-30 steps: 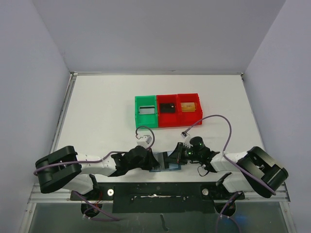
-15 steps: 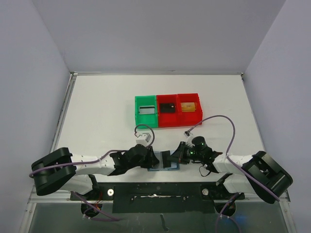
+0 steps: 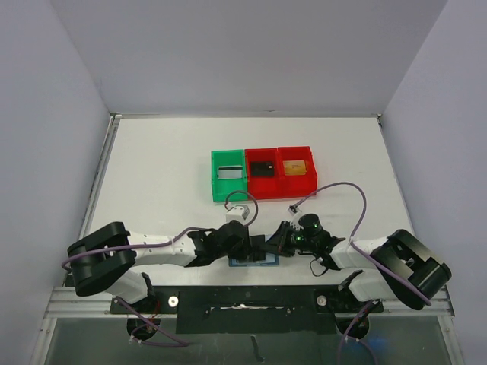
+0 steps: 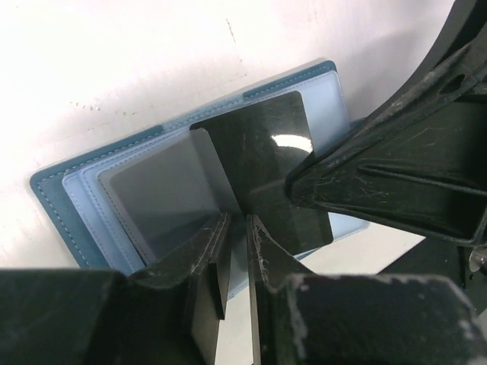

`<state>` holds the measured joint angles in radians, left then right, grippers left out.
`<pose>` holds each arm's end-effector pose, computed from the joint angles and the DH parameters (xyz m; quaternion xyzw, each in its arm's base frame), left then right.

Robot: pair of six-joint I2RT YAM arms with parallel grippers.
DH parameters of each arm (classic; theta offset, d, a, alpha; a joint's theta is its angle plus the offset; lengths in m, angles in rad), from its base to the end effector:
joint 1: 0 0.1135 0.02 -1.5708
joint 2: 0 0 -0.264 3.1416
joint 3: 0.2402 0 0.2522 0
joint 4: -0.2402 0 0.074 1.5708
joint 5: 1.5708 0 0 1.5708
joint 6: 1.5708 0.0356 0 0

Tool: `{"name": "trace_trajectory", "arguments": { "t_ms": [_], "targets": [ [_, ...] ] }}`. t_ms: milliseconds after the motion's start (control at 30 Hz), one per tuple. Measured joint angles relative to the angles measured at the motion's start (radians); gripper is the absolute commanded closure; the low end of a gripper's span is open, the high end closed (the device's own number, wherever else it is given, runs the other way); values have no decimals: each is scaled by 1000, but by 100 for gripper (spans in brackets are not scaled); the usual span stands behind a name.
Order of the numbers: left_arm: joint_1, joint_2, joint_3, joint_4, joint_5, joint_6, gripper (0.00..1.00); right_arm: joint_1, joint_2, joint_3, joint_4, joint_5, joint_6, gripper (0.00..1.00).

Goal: Take the credit cards out of the card holder

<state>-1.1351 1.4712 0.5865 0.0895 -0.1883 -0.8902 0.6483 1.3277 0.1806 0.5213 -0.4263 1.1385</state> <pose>0.1207 -0.2435 0.1469 0.0773 0.9191 -0.2733 0.2732 0.1490 0.1314 0.1088 0.1178 0.8676 0.4647 0.1320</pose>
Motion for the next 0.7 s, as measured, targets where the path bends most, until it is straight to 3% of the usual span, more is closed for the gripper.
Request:
{"name": "trace_trajectory", "arguments": {
  "t_ms": [200, 433, 600, 700],
  "targets": [
    [-4, 1, 10, -16, -25, -22, 84, 0, 0, -21, 24, 24, 35, 84],
    [-5, 17, 22, -17, -26, -24, 90, 0, 9, -22, 32, 24, 45, 73],
    [-5, 15, 14, -7, -26, -27, 90, -2, 24, -17, 54, 25, 48, 75],
    [-5, 11, 8, -2, -28, -34, 90, -11, 48, -18, 99, 23, 52, 82]
  ]
}}
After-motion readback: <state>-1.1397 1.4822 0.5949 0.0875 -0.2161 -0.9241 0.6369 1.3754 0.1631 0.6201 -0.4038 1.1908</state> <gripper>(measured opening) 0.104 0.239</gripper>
